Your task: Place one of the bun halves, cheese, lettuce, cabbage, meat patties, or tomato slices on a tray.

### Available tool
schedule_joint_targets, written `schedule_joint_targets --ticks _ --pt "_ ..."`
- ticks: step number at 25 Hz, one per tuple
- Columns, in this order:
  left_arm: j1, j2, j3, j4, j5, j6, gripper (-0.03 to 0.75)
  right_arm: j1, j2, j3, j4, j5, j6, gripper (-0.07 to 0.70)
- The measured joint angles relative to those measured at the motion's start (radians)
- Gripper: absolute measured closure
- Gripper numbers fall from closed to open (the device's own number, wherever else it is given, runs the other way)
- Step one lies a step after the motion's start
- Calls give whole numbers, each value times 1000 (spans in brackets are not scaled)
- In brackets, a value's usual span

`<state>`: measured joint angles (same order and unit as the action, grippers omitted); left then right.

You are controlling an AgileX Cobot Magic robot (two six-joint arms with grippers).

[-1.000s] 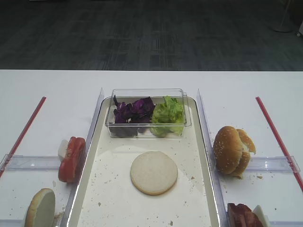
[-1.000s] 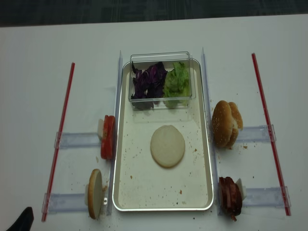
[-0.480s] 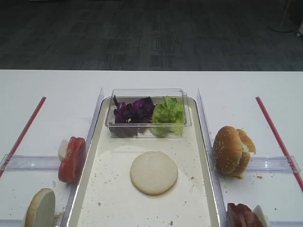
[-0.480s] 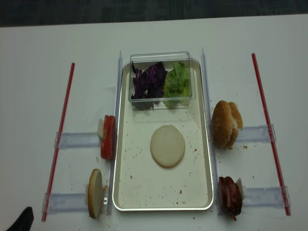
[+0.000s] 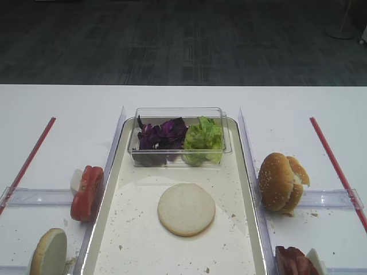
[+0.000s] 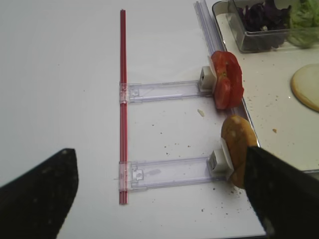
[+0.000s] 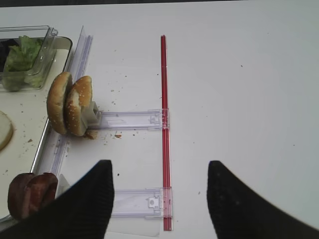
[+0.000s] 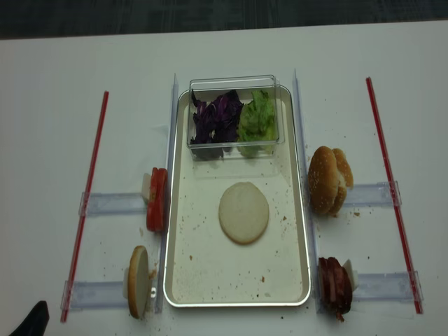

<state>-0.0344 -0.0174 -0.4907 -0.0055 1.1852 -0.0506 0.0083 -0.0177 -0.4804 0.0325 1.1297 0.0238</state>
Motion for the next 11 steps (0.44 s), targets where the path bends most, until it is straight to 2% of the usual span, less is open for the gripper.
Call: schedule_joint_targets --ticks 11 --pt "0 0 0 0 0 0 97 0 0 0 0 0 0 186"
